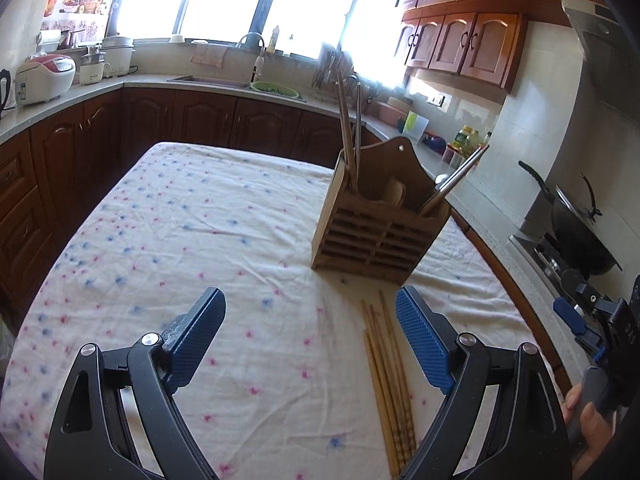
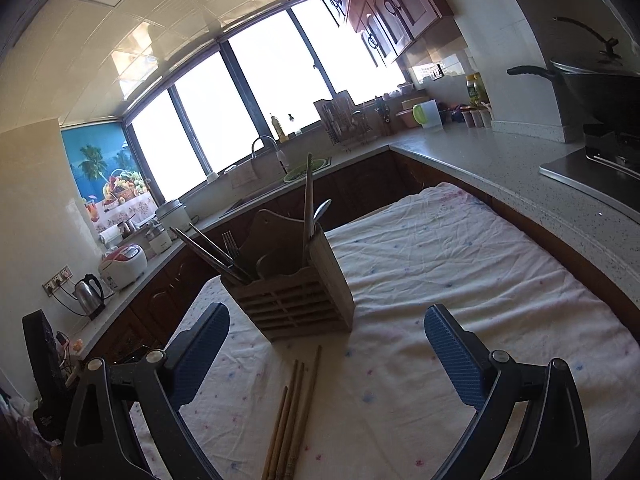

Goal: Organize utensils
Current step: 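Move both open tools back to the wooden chopsticks on the cloth, then close the left tool on a wooden chopstick while the right tool grasps another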

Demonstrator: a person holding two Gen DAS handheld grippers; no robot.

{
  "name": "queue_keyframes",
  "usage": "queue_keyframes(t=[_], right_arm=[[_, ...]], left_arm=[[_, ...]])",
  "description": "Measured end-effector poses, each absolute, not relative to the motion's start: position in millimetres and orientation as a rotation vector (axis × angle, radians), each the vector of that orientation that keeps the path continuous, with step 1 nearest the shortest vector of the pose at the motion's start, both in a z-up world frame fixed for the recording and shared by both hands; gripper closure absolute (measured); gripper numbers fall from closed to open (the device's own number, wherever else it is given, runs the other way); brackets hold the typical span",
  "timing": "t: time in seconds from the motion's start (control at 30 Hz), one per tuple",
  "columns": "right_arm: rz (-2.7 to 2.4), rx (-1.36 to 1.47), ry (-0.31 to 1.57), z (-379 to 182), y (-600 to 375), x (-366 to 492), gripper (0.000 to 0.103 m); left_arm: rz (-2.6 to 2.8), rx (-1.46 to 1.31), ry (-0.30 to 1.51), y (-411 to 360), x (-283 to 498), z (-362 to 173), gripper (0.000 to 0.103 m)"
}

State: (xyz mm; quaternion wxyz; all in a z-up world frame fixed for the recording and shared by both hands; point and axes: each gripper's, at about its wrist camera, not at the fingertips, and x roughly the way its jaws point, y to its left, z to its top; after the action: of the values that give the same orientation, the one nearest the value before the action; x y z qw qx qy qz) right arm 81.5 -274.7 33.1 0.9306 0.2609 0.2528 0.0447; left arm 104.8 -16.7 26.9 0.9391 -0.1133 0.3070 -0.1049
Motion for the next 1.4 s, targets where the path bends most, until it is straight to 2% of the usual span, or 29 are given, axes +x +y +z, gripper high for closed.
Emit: queue_keyframes(t=[0.37,0.47,0.53,0.6,0.8,1.07,1.23,1.3,1.4], right_arm=[[0.050,0.546,0.592,9,-282,61,0.004],[0.047,0.540,0.591,11,-283,58,0.004],[0.051,0.533,0.589,11,-283,57,0.004],[0.053,0.530,0.596,11,-283,58,0.004],[0.061,0.544,0.625,4,-282,66,0.005],[0.077,0.534,0.669,-7,-273,84,0.006],[0.097,0.532,0.711,-18,-262,99,0.013],[0.099,0.538,0.725,-22,-260,104,0.019],[0.107,0.542,0.752,-28,-258,113,0.027]], left_arm=[[-0.241,-0.072,0.800,-66,116,-15,0.015],[-0.244,-0.026,0.831,-82,128,-28,0.025],[-0.247,-0.005,0.864,-90,137,-37,0.039],[-0.250,0.000,0.892,-96,146,-45,0.045],[-0.276,0.004,0.940,-107,160,-58,0.056],[-0.298,0.048,0.916,-114,161,-60,0.056],[-0.335,0.065,0.947,-118,165,-59,0.063],[-0.342,0.118,0.932,-124,164,-60,0.065],[-0.340,0.170,0.912,-124,160,-60,0.079]])
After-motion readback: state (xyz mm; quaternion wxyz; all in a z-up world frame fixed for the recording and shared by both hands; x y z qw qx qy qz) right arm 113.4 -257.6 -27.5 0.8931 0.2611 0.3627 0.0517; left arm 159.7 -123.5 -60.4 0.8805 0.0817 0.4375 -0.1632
